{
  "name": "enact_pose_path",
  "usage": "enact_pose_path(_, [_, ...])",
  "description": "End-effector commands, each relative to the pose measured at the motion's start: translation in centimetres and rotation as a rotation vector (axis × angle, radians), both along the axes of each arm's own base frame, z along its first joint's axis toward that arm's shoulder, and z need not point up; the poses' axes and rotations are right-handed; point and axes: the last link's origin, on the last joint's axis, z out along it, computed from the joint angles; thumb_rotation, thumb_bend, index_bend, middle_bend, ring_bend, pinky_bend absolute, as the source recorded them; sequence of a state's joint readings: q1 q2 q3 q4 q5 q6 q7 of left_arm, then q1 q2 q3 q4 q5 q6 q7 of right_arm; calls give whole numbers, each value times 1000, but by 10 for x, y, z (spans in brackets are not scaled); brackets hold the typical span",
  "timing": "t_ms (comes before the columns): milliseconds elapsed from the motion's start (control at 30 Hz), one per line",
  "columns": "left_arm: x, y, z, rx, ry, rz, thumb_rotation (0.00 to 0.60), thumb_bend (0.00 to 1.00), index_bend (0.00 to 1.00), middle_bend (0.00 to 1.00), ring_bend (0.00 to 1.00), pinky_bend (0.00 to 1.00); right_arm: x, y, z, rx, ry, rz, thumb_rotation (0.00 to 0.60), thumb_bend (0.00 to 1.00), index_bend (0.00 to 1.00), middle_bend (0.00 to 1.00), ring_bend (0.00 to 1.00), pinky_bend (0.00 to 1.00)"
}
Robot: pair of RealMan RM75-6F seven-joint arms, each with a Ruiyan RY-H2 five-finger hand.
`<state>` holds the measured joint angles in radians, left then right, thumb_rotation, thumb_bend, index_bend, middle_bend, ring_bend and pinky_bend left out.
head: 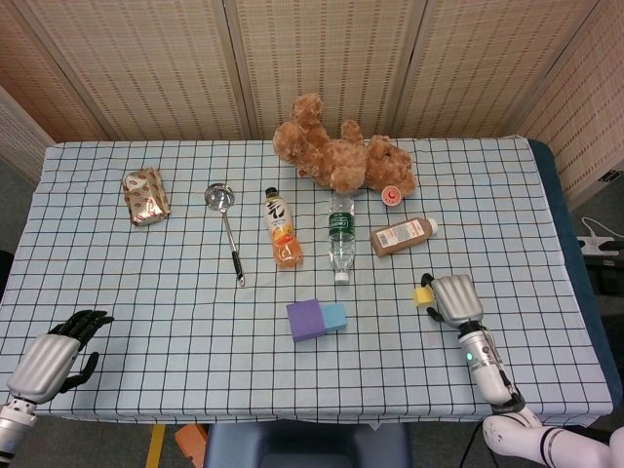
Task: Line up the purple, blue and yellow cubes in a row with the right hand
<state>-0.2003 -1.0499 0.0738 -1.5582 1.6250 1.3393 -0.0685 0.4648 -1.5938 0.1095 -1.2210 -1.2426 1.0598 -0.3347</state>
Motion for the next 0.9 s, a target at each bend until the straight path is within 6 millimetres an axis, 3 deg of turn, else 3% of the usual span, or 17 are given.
enact_pose_path(33, [0,0,0,-2,1,1,600,561,192,140,111,338,-1,0,-1,-1,-14,-4,600,129,450,942,1000,1000])
enact_pose_path(433, [0,0,-1,-5,6,-1,600,562,192,140,111,338,12,7,-7,12,-91,34,600,129,544,947,1000,1000])
enact_pose_path(900, [0,0,-1,-7,7,0,600,561,192,140,112,338,55,13,-32,116,-218,82,600,129,544,948,1000,1000])
